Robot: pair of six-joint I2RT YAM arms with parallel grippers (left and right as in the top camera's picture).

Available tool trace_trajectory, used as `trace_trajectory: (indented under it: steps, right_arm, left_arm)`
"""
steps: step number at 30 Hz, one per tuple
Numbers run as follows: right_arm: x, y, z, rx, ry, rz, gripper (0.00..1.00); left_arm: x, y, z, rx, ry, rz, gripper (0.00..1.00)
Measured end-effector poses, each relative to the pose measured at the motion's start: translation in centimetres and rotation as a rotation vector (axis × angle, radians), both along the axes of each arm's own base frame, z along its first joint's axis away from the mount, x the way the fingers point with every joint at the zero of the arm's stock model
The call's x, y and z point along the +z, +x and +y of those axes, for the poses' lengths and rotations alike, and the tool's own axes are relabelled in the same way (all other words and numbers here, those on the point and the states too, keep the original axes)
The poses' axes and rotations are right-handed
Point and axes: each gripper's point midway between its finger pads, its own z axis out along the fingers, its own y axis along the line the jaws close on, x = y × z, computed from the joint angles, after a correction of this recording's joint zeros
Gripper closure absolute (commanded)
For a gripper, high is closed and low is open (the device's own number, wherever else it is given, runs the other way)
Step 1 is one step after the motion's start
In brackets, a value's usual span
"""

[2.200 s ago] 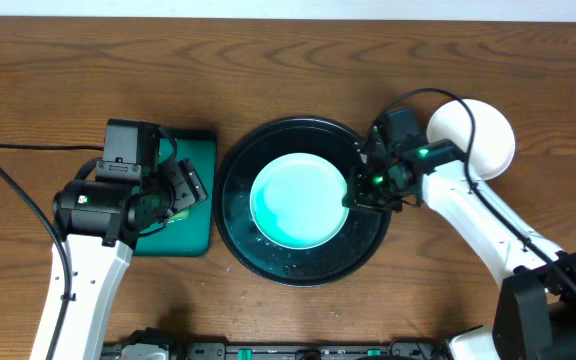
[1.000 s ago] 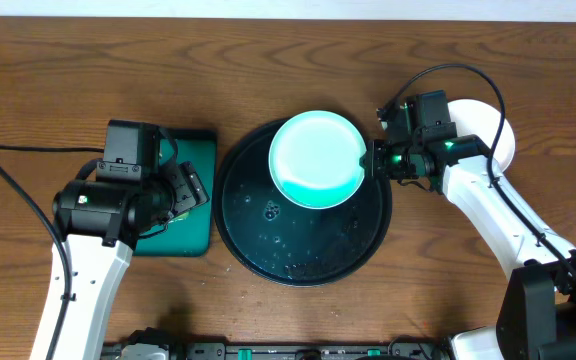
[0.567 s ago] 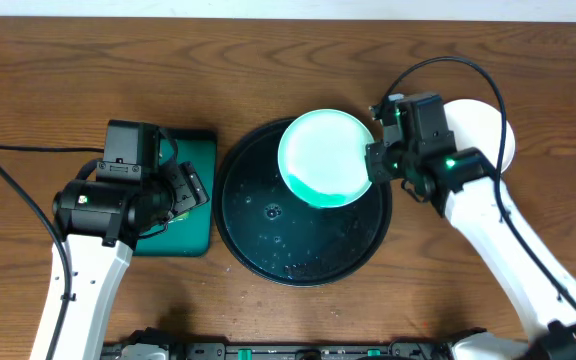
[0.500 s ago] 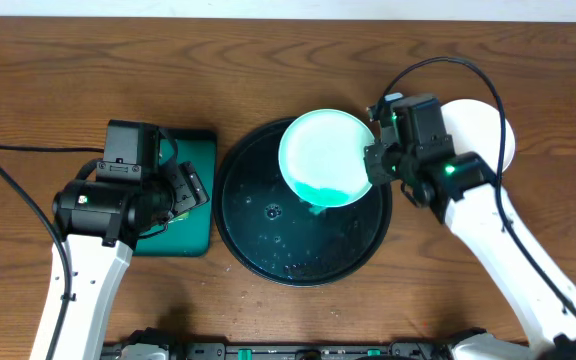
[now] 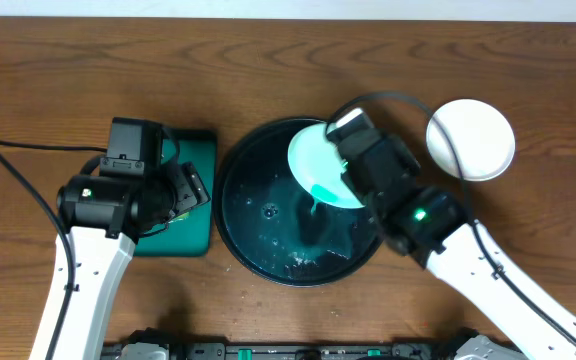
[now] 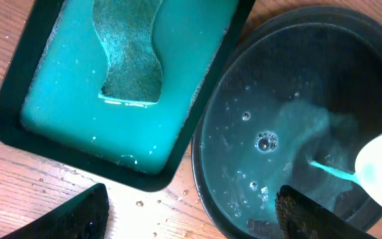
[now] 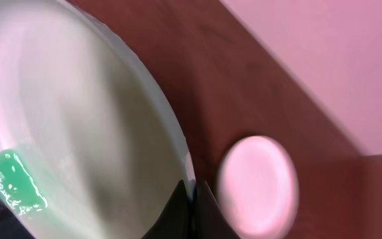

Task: Clean dirty plates on tray and stack at the side
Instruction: 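Lift the plate off the black tray with the right gripper and carry it right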

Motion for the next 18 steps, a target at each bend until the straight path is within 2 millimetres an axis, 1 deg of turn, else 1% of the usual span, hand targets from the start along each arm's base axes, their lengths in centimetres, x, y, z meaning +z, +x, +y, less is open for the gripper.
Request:
trace_trajectory:
  steps: [6, 12, 13, 18]
  right_arm:
    - [2.4, -1.5, 1.0, 0.037, -0.246, -0.132, 0.99]
    - [4.6, -2.9, 1.5, 0.036, -0.415, -0.239, 0.99]
    - [5.3, -3.4, 1.8, 0.035, -0.456, -0.268, 0.99]
    - [6.8, -4.5, 2.3, 0.029, -0.534, -0.335, 0.99]
  left_arm:
    - [-0.1, 0.0, 0.0, 0.0, 0.0, 0.005, 0.19]
    - [-0.1, 0.0, 0.0, 0.0, 0.001, 0.005, 0.19]
    - [-0.1, 0.0, 0.0, 0.0, 0.001, 0.005, 0.19]
    - [-0.1, 0.0, 0.0, 0.0, 0.001, 0.005, 0.19]
